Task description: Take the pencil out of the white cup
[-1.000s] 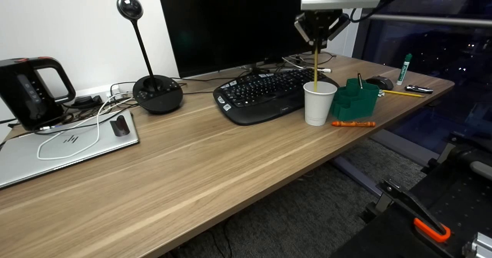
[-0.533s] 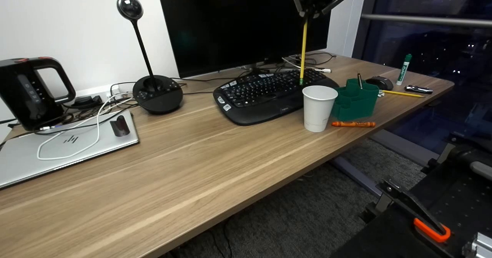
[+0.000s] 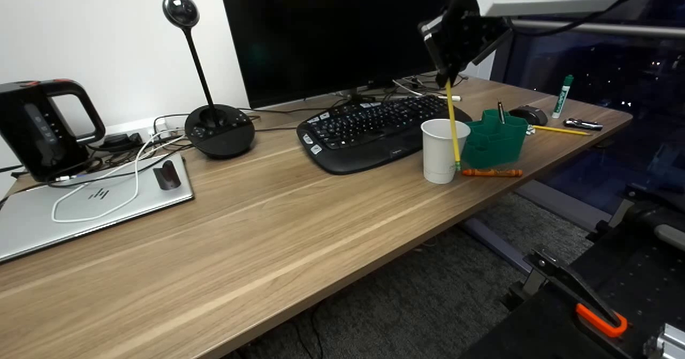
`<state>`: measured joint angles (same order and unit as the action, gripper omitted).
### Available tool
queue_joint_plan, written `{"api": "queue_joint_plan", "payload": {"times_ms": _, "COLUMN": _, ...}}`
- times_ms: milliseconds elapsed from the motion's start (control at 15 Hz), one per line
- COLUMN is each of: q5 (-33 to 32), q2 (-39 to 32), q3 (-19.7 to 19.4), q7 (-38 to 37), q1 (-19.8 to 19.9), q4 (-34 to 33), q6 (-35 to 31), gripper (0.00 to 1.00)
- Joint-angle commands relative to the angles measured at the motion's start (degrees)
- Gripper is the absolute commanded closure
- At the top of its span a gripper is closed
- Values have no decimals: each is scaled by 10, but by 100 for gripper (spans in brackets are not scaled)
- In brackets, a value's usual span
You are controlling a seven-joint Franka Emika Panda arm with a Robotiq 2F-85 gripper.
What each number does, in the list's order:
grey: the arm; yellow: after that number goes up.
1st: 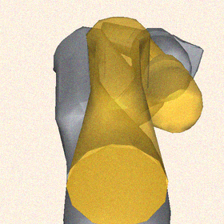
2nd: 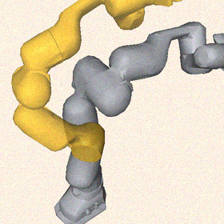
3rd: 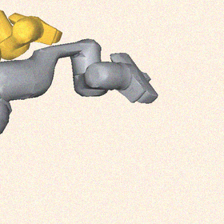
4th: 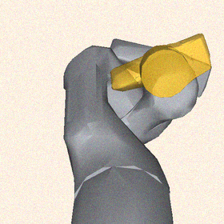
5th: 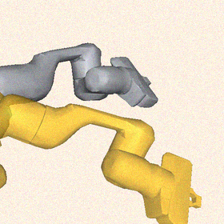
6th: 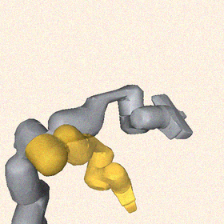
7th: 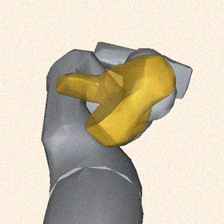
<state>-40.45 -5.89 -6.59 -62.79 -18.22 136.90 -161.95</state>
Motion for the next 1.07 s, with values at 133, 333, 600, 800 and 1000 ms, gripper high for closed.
{"api": "queue_joint_plan", "payload": {"times_ms": 133, "q5": -187, "q2": -15, "q3": -15, "q7": -19, "q1": -6, "q4": 1, "q6": -18, "gripper": 98}}
{"api": "queue_joint_plan", "payload": {"times_ms": 333, "q5": -334, "q2": -29, "q3": -34, "q7": -80, "q1": -6, "q4": 1, "q6": -63, "gripper": 98}}
{"api": "queue_joint_plan", "payload": {"times_ms": 600, "q5": -505, "q2": -58, "q3": -50, "q7": -227, "q1": 1, "q4": -19, "q6": -142, "gripper": 98}}
{"api": "queue_joint_plan", "payload": {"times_ms": 800, "q5": -610, "q2": -72, "q3": -49, "q7": -341, "q1": 8, "q4": -42, "q6": -176, "gripper": 98}}
{"api": "queue_joint_plan", "payload": {"times_ms": 1000, "q5": -726, "q2": -91, "q3": -32, "q7": -451, "q1": 18, "q4": -81, "q6": -176, "gripper": 98}}
